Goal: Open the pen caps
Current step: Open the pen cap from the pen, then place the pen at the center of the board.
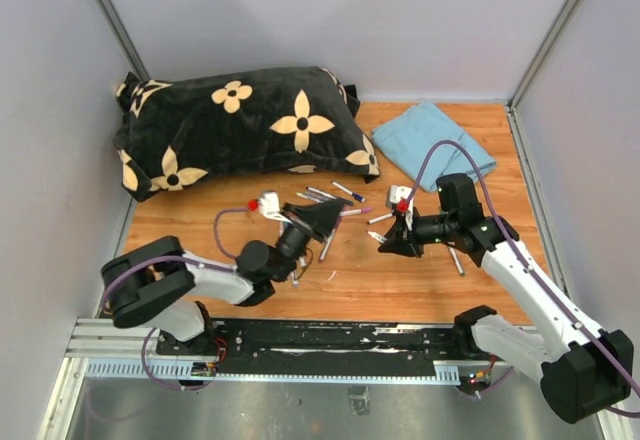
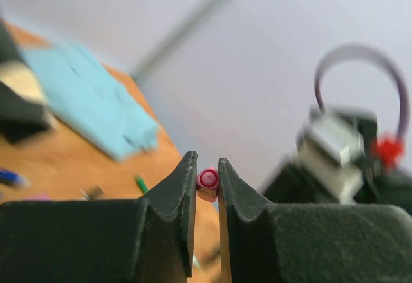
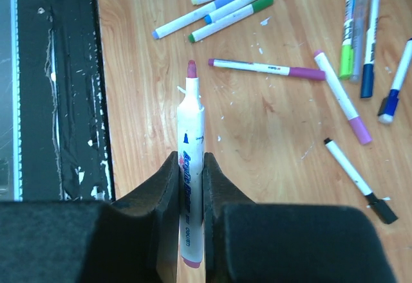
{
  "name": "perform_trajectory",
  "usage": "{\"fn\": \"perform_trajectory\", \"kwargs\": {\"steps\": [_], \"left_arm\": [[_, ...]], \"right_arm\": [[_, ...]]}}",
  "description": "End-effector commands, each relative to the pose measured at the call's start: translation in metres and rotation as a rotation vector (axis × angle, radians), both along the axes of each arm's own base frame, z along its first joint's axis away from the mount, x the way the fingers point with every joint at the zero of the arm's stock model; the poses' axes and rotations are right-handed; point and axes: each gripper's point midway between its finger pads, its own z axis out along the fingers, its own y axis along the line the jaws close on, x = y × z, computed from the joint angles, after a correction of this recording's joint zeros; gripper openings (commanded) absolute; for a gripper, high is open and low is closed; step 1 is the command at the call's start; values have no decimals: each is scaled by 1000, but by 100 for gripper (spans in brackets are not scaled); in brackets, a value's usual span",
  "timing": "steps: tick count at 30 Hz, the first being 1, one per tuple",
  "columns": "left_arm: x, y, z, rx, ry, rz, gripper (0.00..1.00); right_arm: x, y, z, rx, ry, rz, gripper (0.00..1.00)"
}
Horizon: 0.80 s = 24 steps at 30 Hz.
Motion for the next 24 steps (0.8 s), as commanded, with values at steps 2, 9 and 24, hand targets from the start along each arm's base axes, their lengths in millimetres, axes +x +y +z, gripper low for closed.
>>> {"fn": "perform_trajectory", "kwargs": {"steps": [2,9,24], "left_arm": [[37,119,77,-333,-71,385,0],[21,153,83,-334,-114,410,0],[-12,133,17,-12,-26,189,0]], "right_arm": [[-12,-6,-13,-45,69,11,1],[-9,-10,-11,-57,42,-10,1],[26,-63,-25,-258,-66,-252,1]]}}
